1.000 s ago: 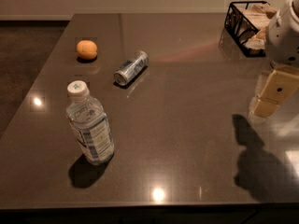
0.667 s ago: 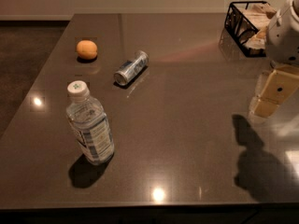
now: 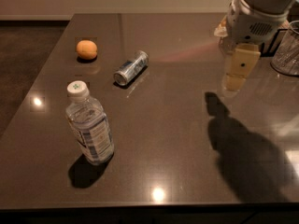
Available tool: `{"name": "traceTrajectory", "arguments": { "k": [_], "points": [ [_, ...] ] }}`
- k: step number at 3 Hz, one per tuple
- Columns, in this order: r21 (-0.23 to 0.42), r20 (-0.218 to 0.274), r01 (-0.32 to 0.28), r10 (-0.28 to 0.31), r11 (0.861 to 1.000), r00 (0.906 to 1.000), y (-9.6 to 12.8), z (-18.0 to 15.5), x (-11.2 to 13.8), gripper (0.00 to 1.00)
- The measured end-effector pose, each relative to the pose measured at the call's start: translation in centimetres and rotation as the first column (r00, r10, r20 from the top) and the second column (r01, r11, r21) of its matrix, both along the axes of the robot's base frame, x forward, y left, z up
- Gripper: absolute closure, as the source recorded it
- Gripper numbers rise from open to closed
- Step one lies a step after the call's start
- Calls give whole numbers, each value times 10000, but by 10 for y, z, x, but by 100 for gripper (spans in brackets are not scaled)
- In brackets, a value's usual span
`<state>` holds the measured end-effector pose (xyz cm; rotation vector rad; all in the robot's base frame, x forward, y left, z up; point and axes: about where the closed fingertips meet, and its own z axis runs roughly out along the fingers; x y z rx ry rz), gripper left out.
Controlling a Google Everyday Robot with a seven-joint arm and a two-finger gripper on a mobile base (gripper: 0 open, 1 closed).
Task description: Place redbull can upright
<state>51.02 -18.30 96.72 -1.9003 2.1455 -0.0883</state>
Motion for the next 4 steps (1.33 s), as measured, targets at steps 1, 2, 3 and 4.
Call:
{"name": "traceTrajectory", "arguments": {
  "k": [1,2,3,4],
  "points": [
    [-4,-156,-962,962,9954,9952,29,-9,46,0],
    [15,-325,-2100,2100,9777,9772,71,-25,94,0],
    [-64,-407,-3224,3218,9466,9459,112,-43,138,0],
    [-54,-276,-4145,4143,9100,9097,148,-61,180,0]
  ]
}}
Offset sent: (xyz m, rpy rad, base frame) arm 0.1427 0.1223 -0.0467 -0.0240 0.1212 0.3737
